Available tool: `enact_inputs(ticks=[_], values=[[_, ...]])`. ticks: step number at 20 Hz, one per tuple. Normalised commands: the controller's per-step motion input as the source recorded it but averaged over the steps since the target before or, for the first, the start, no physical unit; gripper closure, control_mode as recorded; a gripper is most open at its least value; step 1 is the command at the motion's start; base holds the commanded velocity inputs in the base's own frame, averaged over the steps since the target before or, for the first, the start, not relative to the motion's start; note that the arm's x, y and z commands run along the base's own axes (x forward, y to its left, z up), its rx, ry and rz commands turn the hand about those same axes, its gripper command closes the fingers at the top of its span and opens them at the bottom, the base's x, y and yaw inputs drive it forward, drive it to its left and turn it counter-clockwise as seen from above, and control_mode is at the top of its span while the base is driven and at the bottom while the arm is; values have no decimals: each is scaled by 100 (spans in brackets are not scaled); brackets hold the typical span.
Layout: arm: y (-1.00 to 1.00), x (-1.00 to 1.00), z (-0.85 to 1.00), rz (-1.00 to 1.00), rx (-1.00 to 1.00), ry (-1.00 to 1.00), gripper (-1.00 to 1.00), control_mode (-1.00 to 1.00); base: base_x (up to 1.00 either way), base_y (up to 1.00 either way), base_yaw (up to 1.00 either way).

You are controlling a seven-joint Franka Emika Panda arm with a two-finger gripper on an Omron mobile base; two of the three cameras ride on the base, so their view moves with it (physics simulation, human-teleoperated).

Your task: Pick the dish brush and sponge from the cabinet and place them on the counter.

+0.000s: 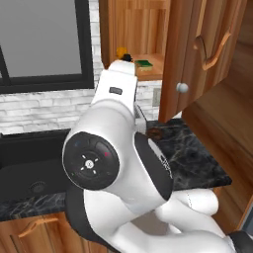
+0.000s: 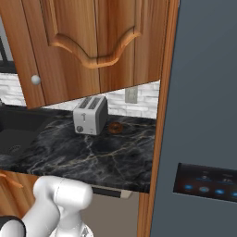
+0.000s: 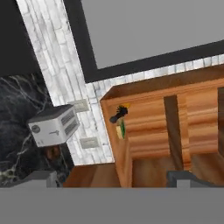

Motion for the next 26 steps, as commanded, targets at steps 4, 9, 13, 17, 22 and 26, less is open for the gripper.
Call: enact_inputs(ticks=[4,9,13,17,22,26], values=[[1,38,0,-15,-27,0,-100,-100,0,0,0],[3,37,-4,-18,-17,-2,-100,-100,0,0,0],[1,57,-23,-16,-2,1,-100,-100,0,0,0],[4,49,-16,-14,-1,-2,-100,-100,0,0,0],[2,23,0,-15,0,-13,-100,-100,0,0,0],[0,9,2,-9,0,-14,-100,-100,0,0,0]])
